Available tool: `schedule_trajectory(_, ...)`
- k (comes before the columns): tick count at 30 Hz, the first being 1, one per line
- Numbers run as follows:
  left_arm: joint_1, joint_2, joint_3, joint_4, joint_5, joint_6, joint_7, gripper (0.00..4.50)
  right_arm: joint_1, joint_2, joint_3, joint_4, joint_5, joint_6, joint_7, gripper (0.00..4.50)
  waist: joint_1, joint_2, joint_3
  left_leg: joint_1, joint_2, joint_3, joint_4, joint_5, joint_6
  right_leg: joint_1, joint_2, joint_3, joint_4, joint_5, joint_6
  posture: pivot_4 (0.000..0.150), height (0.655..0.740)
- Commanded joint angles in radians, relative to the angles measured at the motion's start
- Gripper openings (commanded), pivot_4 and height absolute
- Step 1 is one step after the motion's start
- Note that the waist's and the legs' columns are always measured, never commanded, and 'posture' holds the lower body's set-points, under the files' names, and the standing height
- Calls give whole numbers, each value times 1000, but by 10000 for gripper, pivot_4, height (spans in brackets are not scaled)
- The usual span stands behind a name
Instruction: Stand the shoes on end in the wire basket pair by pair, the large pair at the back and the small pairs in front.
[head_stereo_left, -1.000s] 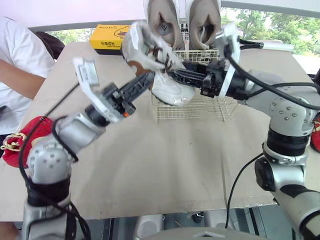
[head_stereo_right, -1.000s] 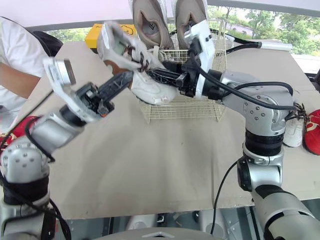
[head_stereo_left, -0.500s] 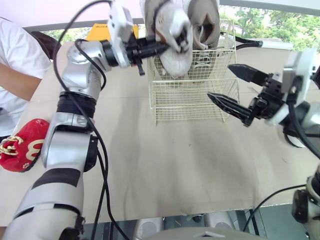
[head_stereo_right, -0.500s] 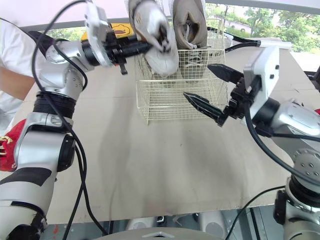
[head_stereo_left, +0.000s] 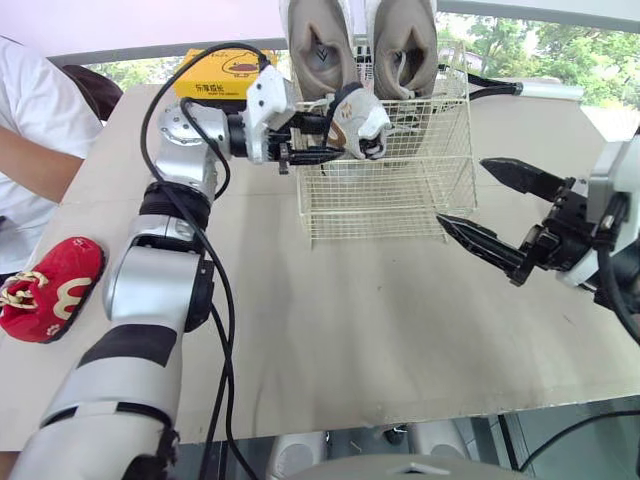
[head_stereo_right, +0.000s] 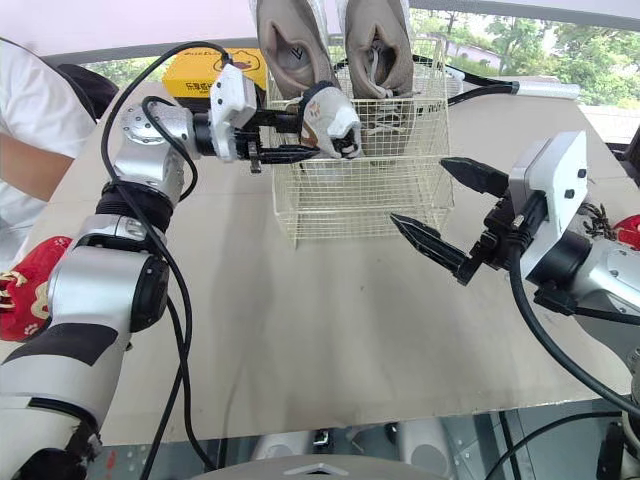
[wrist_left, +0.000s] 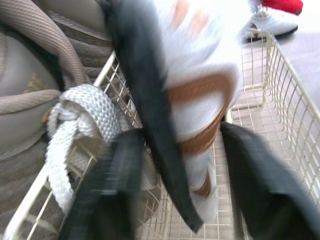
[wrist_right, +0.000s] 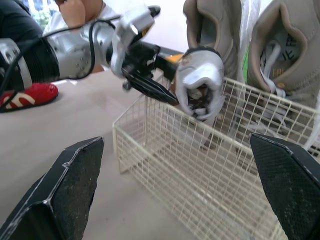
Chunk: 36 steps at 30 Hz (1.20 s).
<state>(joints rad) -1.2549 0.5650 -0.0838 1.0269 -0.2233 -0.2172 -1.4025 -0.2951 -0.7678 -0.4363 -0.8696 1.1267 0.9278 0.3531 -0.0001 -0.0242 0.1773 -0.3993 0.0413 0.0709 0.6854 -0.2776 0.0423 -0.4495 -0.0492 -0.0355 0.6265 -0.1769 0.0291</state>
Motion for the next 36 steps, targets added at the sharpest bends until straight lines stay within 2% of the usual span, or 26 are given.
schedule_trajectory(1, 20, 50, 82, -141, -71, 162, 4, 44164, -10, -27, 12, 19, -3, -50, 20, 45000, -5, 0, 0, 0, 0, 0, 0, 0, 0, 0, 0, 0, 0, 0, 0, 1500, 7400)
schedule_trajectory(5, 129, 97, 189, -466, -221, 504, 98, 44164, -53, -45, 59, 104, -55, -81, 45, 45000, -13, 0, 0, 0, 1, -2, 0, 0, 0, 0, 0, 2, 0, 0, 0, 1500, 7400)
schedule_trajectory(8, 271, 102, 296, -794, -391, 776, 253, 44164, -87, -57, 84, 210, -140, -97, 35, 45000, -16, 0, 0, 0, 0, -2, 1, 0, 0, 0, 0, 4, 0, 0, 0, 1500, 7400)
schedule_trajectory(12, 450, 7, 417, -1191, -692, 1072, 567, 44164, -140, -55, 68, 336, -223, -102, -34, 45000, -5, 0, 0, 0, 3, -1, 1, -2, 2, 0, -3, 7, 0, 0, 1, 1500, 7400)
schedule_trajectory(15, 616, -96, 413, -1435, -866, 1155, 761, 44164, -152, -59, 61, 404, -344, -109, -128, 45000, 5, 0, 0, -1, 0, -2, 1, -1, 2, 1, -5, 7, 0, -1, 2, 1500, 7400)
schedule_trajectory(20, 735, -214, 315, -1578, -941, 1174, 960, 44164, -150, -42, 7, 475, -448, -80, -245, 45000, 15, -1, 0, 1, -4, 0, 2, 0, -1, 1, -5, 9, 0, -1, 2, 1500, 7400)
schedule_trajectory(24, 793, -208, 207, -1632, -895, 1149, 926, 44164, -101, -67, -86, 490, -452, 18, -273, 45000, 14, -1, -1, 2, -4, 0, 2, -1, 1, 3, -1, 10, 1, 0, 1, 1500, 7400)
schedule_trajectory(28, 848, -82, 125, -1633, -818, 1107, 726, 44164, 30, -172, -142, 535, -400, 167, -135, 45000, 14, 0, -1, 2, -4, 1, 1, -1, 2, 3, 0, 9, 1, 0, 1, 1500, 7400)
schedule_trajectory(31, 879, 18, 78, -1628, -754, 1056, 581, 44164, 163, -295, -133, 623, -447, 200, -1, 45000, 11, 1, -2, 2, -4, 1, 1, -1, 2, 3, 1, 10, 1, -1, 1, 1500, 7400)
schedule_trajectory(36, 903, 84, 50, -1610, -679, 985, 476, 44164, 150, -343, -140, 795, -457, 236, 76, 45000, 6, 2, -2, 4, -4, 1, 2, -1, 2, 3, 2, 16, 0, -4, 0, 1500, 7400)
